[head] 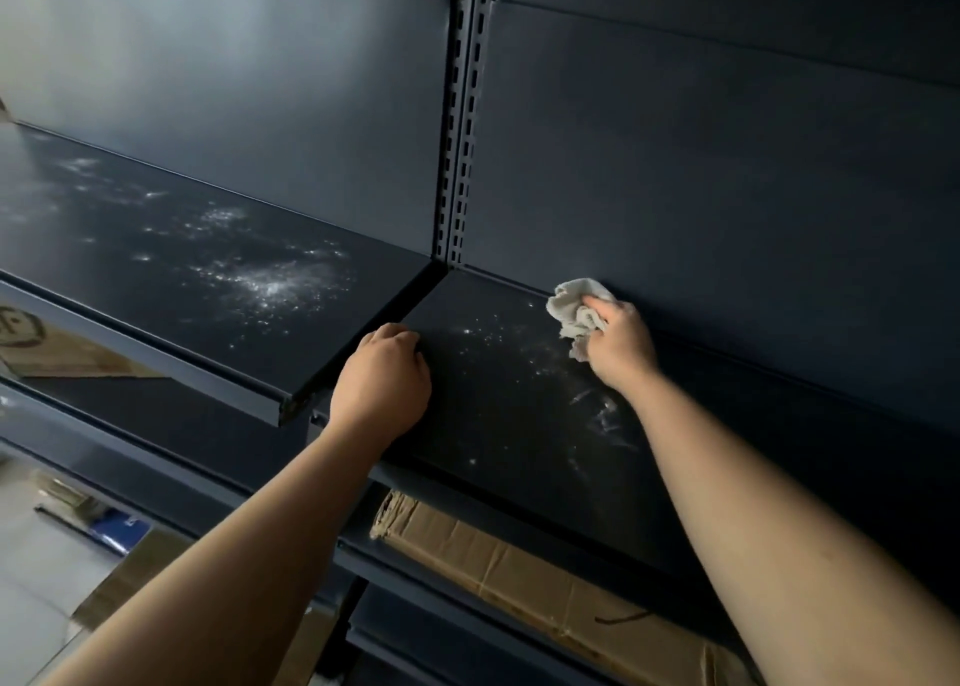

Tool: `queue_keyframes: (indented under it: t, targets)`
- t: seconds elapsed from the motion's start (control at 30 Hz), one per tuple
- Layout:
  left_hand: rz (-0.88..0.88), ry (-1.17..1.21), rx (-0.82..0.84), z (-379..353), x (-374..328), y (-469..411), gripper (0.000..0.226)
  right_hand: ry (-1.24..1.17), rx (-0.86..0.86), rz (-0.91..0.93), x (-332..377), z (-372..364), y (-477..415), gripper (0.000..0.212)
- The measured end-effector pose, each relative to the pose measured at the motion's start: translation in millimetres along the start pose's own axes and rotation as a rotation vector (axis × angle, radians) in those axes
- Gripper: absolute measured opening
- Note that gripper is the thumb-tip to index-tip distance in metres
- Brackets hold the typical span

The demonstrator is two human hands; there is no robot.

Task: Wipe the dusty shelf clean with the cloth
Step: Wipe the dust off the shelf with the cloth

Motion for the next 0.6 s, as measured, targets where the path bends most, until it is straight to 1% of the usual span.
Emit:
queue_keyframes:
  t: [0.1, 0.17, 0.3, 0.37, 0.43, 0.5, 0.53, 0.57, 0.6]
  targets:
    - [-0.012, 0.028, -0.009, -2, 2, -3, 0.035, 0.103, 0.085, 0.056, 7, -14, -8, 0.052]
    - [-0.009, 0.042, -0.019, -3, 4, -4, 0.034, 0.116, 0.157, 0.106, 25, -30, -9, 0.054]
    - [-0.002, 0.055, -0.020, -1, 5, -4, 0.033, 0.118, 0.259, 0.133, 52, -49, 1, 0.058]
    - [-0.001, 0.063, -0.021, 0, 4, -3, 0.033, 0.048, 0.311, 0.141, 58, -49, 14, 0.057]
    - [0.007, 0.086, -0.016, 2, 3, -2, 0.032, -0.139, 0.336, 0.082, 55, -37, 30, 0.052]
    - [0.016, 0.124, -0.009, 3, 3, -1, 0.033, -0.384, 0.290, -0.022, 41, -12, 40, 0.048]
    - [0.016, 0.148, -0.008, 5, 3, 0, 0.033, -0.466, 0.218, -0.079, 29, 5, 41, 0.049]
    - [0.010, 0.172, -0.004, 6, 3, 1, 0.034, -0.467, 0.124, -0.127, 13, 23, 40, 0.049]
    - [-0.005, 0.189, 0.007, 8, 2, 2, 0.034, -0.412, 0.031, -0.169, -5, 40, 41, 0.048]
Point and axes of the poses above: each hand's wrist, its own y-axis away from the middle knuckle, its own z-axis out of the back of the hand, x = y × z, the point moved 4 cm from there along -y, towards the middle knuckle, and after that the axes turned 8 degrees about -z, right-handed, at the moved point
